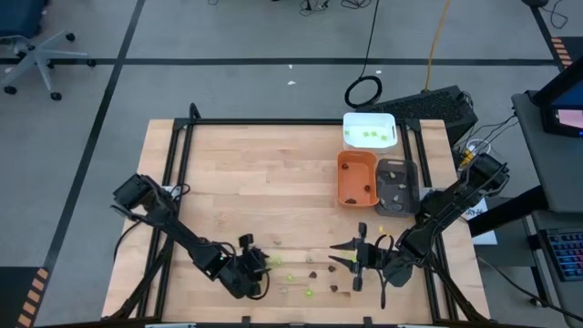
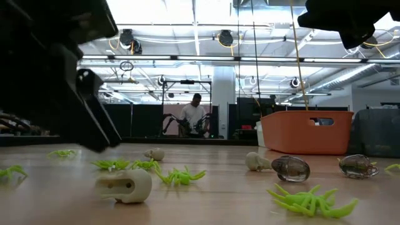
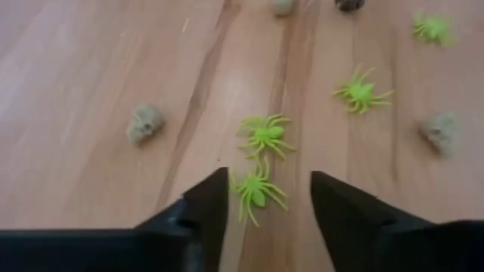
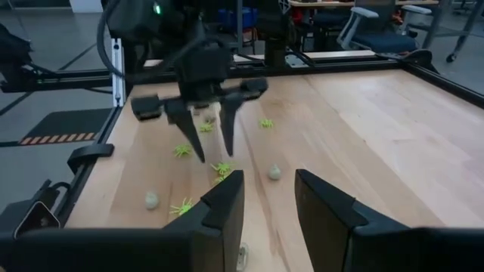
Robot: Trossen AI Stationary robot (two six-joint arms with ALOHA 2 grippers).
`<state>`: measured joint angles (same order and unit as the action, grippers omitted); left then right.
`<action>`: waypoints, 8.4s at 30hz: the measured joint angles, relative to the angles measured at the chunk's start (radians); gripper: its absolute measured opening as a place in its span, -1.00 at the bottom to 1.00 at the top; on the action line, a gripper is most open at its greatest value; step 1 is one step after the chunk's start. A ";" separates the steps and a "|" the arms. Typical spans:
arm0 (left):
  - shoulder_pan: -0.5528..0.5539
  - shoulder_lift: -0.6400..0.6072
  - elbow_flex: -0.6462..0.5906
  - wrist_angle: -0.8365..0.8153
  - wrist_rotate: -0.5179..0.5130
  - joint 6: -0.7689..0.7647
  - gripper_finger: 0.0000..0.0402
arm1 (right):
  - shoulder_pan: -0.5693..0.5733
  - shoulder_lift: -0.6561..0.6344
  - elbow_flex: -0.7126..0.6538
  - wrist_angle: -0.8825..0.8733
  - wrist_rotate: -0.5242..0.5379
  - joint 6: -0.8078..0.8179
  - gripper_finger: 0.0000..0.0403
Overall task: Sort Halloween decoration
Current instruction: Put the green spider toy into the white bin
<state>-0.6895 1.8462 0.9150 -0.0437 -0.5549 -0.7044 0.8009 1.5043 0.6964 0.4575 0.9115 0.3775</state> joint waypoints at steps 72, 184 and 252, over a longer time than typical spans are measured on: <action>0.261 -0.190 0.000 0.756 0.006 0.660 -0.98 | -0.352 0.219 0.000 0.788 -0.393 -0.449 -0.15; 0.237 -0.451 0.000 -0.027 -0.260 0.328 0.29 | -0.416 0.214 0.000 0.699 -0.416 -0.146 -1.00; 0.152 -0.321 0.000 -0.362 -0.056 0.050 0.26 | -1.272 -0.634 -0.059 -0.604 -1.068 -0.263 -0.13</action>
<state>-0.5379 1.5248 0.9146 -0.4056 -0.6106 -0.6544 -0.4713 0.8700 0.6375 -0.1468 -0.1562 0.1140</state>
